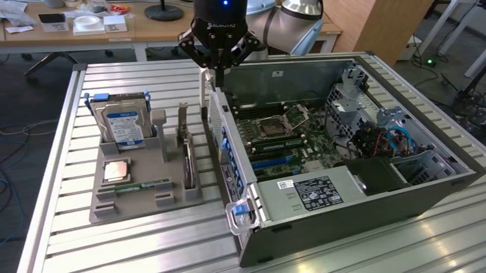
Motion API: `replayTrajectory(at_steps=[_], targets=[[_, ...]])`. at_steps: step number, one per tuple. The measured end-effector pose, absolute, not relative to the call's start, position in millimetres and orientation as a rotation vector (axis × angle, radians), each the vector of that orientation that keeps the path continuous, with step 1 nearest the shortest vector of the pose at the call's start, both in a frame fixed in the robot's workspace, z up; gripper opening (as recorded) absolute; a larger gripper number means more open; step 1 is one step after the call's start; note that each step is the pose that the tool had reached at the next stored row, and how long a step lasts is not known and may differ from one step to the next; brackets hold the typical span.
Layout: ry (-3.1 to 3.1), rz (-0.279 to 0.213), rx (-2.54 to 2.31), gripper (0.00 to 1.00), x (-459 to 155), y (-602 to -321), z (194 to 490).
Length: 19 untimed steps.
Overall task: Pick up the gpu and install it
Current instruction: 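Reach for the gpu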
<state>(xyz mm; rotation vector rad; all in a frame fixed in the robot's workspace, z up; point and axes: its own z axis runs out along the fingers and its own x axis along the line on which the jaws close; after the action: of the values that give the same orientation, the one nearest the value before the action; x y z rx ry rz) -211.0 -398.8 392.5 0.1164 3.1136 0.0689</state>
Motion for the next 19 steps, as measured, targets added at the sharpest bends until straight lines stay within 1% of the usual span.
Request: replayTrajectory(at_steps=[11, 19], targets=[[3.114, 0.069, 0.117, 0.11, -214, -399, 392], [3.114, 0.069, 0.117, 0.11, -231, -399, 392]])
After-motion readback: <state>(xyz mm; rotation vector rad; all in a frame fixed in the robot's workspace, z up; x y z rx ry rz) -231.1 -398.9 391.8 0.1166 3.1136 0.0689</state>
